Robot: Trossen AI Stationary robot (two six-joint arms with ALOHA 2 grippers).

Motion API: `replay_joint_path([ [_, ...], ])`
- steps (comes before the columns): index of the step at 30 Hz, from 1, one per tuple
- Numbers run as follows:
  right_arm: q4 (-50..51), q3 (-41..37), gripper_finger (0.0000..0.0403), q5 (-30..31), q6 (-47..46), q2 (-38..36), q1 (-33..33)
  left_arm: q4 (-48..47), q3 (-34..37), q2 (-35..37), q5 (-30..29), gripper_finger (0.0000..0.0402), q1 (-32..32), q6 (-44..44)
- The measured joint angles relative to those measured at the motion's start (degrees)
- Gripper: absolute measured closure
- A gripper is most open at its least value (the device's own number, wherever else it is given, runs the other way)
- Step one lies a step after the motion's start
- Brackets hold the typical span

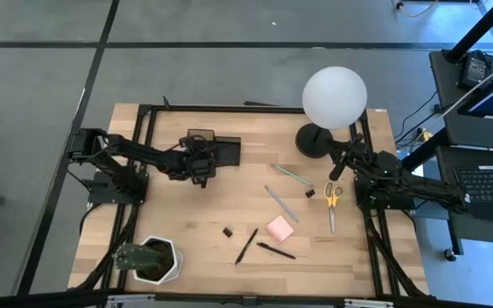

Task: Pick and place office supplies into organizer
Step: Put the top left binder clip into the desk organizer, then put the bottom binder clip into the desk organizer

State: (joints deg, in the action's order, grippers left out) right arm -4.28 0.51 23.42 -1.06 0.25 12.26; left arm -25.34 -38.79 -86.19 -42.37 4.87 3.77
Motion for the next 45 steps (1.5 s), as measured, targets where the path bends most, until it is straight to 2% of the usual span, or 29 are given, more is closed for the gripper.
replay_joint_path([
  [9,0.0,0.0,0.0322,0.0,0.0,0.0,0.0,-0.3,-7.1,0.0,0.5,0.0315,-4.7,-5.0],
  [12,0.0,0.0,0.0322,0.0,0.0,0.0,0.0,-0.3,-9.6,0.0,5.6,0.0314,-6.4,-5.0],
  [14,0.0,0.0,0.0322,0.0,0.0,0.0,0.0,-0.3,-11.2,0.0,13.9,0.0314,-7.2,-4.6],
  [20,0.0,0.0,0.0322,0.0,-0.1,0.0,0.0,5.0,-12.6,0.1,49.2,0.0313,-9.2,-3.6],
  [22,0.0,0.0,0.0322,0.0,-0.1,0.0,0.0,7.3,-12.6,0.1,57.6,0.0313,-10.3,-4.8],
  [24,0.0,0.0,0.0322,0.0,-0.1,0.0,0.0,9.5,-12.6,0.1,62.4,0.0313,-11.4,-5.8],
  [29,0.0,0.0,0.0322,0.0,-1.8,0.0,0.0,14.4,-12.6,-0.9,62.7,0.0313,-13.0,-3.9],
  [33,0.0,0.0,0.0322,-0.1,-3.1,0.0,0.0,17.1,-12.6,-5.4,62.9,0.0313,-13.1,-1.6],
  [39,0.1,0.0,0.0322,-0.1,-3.4,0.0,0.0,23.3,-12.6,-12.0,72.1,0.0313,-13.5,0.6],
  [45,0.1,0.0,0.0322,-0.1,-3.2,0.0,0.0,23.2,-12.6,-12.8,69.9,0.0313,-13.5,-0.4],
])
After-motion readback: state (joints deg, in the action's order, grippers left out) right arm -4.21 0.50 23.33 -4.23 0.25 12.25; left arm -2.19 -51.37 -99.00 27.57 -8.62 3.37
